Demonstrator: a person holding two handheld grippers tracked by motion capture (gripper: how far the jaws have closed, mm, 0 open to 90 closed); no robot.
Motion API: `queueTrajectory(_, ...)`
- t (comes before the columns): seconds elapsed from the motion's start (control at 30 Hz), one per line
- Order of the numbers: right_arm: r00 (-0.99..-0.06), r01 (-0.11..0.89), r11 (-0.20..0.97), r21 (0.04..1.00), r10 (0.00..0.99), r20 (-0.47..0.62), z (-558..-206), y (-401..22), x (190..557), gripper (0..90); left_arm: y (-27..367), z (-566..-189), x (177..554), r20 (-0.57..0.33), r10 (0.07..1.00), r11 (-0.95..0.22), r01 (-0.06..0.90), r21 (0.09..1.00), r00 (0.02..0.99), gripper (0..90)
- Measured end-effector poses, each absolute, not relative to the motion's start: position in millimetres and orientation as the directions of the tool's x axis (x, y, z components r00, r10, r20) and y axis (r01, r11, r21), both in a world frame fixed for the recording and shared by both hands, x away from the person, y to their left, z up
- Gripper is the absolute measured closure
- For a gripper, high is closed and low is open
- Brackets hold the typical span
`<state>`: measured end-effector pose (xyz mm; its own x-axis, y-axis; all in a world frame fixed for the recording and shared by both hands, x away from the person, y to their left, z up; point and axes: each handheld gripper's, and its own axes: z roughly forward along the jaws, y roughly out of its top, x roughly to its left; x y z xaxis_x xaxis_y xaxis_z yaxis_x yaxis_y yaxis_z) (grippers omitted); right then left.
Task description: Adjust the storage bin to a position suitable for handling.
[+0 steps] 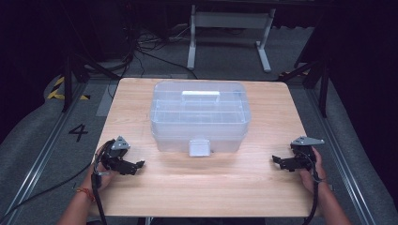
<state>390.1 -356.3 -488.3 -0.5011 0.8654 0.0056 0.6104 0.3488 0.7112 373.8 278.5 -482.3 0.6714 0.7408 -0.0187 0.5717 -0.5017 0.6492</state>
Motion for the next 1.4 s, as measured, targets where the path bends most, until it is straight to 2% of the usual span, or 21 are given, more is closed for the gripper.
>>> queueTrajectory(0.5, -0.507, 0.609, 0.354, 0.71, 0.862, 0.005, -488.1, -359.2, 385.2, 0.2, 279.3, -482.8, 369.3, -0.004, 0.741, -0.505, 0.561, 0.656, 0.672, 0.3)
queueTrajectory(0.63, -0.54, 0.594, 0.379, 0.709, 0.841, 0.003, -487.8, -361.5, 379.3, 0.4, 279.8, -482.8, 368.5, -0.009, 0.737, -0.506, 0.561, 0.655, 0.675, 0.1)
queueTrajectory(0.8, -0.572, 0.561, 0.413, 0.718, 0.82, -0.025, -483.1, -359.2, 373.8, 16.5, 279.7, -482.8, 368.5, -0.011, 0.738, -0.505, 0.563, 0.655, 0.675, 0.2)
queueTrajectory(0.93, -0.582, 0.542, 0.428, 0.723, 0.812, -0.044, -478.6, -353.8, 370.9, 19.8, 280.0, -482.9, 369.1, -0.009, 0.737, -0.506, 0.559, 0.657, 0.676, 0.2)
queueTrajectory(1.4, -0.627, 0.488, 0.436, 0.756, 0.777, -0.043, -462.6, -337.7, 364.9, 22.2, 280.3, -482.7, 370.1, -0.003, 0.732, -0.513, 0.554, 0.656, 0.681, 0.2)
